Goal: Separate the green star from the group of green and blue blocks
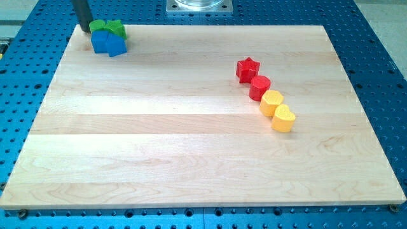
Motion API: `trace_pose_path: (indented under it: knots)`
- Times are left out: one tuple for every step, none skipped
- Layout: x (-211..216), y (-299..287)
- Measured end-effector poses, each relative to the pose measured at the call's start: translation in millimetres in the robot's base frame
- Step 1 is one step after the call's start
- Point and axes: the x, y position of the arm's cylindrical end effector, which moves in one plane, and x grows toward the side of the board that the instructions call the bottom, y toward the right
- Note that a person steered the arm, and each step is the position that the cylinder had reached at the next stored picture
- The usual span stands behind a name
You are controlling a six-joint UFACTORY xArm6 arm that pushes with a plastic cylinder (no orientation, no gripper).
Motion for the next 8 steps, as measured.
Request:
trace_pose_path:
  knots:
    - [0,50]
    - [0,74]
    - [1,85]
    - [7,83]
    - [39,84]
    - [95,85]
    - [161,85]
    - [212,85]
